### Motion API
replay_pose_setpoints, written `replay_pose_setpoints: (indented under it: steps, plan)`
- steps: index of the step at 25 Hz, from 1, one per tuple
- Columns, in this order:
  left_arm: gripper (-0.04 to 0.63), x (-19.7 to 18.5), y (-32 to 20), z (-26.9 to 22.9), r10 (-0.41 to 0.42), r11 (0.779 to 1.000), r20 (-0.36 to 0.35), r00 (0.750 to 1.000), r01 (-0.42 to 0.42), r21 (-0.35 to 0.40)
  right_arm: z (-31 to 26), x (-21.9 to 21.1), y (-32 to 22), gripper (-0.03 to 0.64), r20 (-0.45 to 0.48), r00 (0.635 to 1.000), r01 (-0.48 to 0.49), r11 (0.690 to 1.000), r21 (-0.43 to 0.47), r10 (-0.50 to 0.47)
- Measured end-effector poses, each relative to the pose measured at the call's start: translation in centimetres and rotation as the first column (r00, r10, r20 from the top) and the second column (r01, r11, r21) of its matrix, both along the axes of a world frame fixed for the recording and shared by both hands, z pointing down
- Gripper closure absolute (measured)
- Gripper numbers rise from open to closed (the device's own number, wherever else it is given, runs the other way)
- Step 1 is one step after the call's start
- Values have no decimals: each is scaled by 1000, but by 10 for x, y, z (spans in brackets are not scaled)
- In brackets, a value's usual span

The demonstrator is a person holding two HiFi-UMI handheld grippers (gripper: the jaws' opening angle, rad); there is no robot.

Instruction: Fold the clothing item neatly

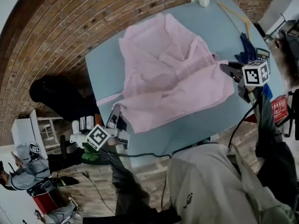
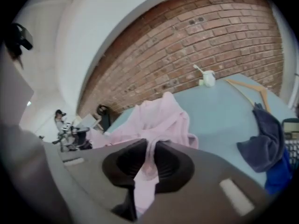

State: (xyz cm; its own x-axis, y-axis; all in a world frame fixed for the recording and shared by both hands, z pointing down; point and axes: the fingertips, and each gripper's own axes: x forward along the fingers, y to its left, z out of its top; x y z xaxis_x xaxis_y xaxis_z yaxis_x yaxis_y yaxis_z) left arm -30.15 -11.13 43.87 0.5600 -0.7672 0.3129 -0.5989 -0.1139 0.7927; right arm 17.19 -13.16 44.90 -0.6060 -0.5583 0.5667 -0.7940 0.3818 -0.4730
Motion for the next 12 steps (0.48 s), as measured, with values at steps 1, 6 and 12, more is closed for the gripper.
replay_pose_setpoints:
  steps: [1,6,12]
  plan:
    - [452,-3,-4,16,16,998,66,998,-12,-54,18,9,-9,566,-75,996,-40,999,-19,38]
    - [145,0,38,77,115,973,288,951,-49,-227,65,37,0,467,-277,953,-138,990,-25,126]
    - [135,5,112,127,59,937,338,939,65,-344,89,75,67,457,-307,919,-287,954,-89,248]
